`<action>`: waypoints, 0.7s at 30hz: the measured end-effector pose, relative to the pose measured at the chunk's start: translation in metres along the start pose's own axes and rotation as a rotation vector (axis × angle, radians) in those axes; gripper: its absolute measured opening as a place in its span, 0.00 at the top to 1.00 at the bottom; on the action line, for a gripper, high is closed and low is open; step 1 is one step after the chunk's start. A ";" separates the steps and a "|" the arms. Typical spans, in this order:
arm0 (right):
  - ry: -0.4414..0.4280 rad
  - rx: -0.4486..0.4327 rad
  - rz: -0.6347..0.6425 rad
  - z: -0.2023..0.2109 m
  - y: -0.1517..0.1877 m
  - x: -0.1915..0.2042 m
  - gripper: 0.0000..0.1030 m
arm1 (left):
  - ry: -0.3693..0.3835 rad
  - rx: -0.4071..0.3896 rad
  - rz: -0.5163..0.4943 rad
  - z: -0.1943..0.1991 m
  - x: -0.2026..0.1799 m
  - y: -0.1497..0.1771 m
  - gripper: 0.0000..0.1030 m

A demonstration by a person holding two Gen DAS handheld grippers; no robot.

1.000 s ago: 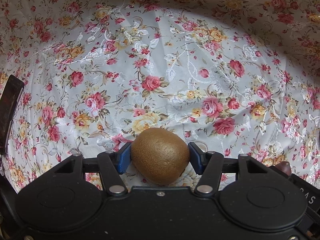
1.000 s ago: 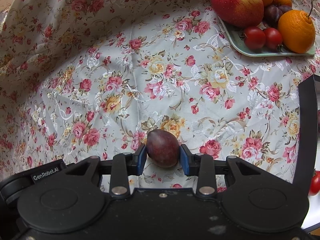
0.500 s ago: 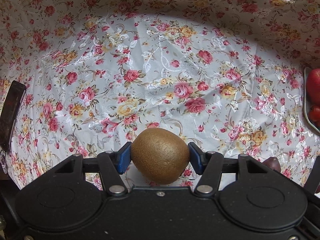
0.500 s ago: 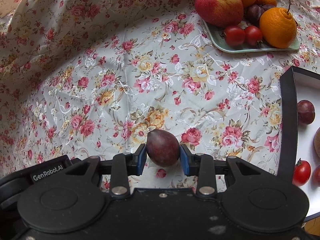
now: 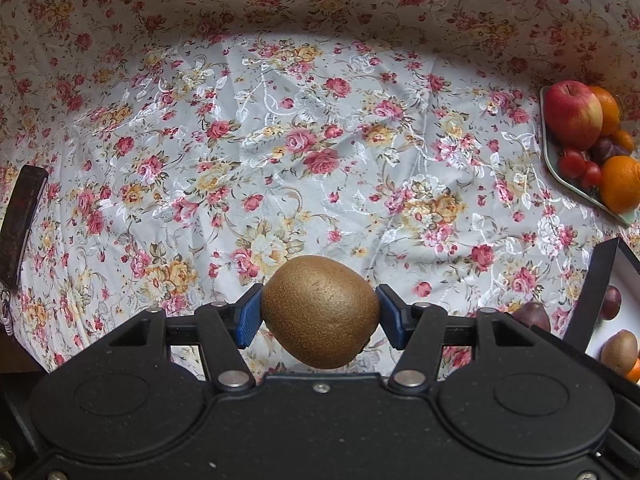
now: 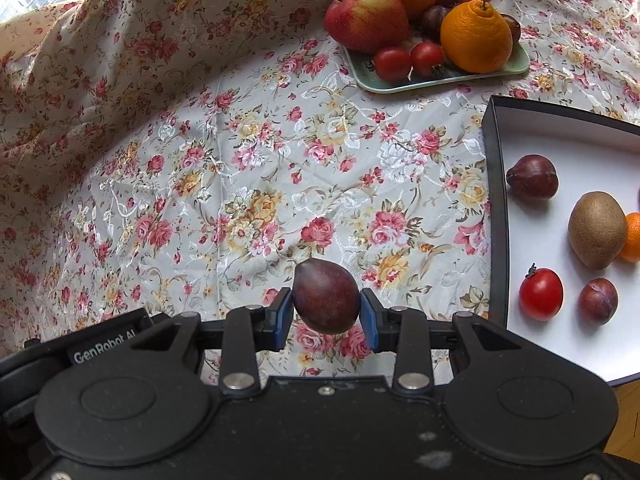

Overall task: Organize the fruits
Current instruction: 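Carry the kiwi in the left tool while the right tool carries the plum over the box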

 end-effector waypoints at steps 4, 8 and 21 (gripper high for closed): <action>0.002 -0.010 -0.030 0.011 0.005 -0.019 0.64 | 0.010 -0.002 -0.037 0.005 -0.016 0.013 0.39; 0.013 -0.024 -0.061 0.019 0.006 -0.041 0.64 | 0.027 -0.005 -0.070 0.010 -0.037 0.024 0.39; 0.084 -0.090 -0.248 0.048 -0.010 -0.150 0.64 | 0.121 -0.016 -0.226 0.029 -0.144 0.055 0.39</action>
Point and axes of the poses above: each gripper's, at about its wrist camera, not at the fingertips, and z roughly against the way its jaws point, x to its left, y to its underside, the point moved 9 cm from there along -z, roughly the way its jaws point, and after that the axes turned 5 degrees about y, right-handed, at the moved point
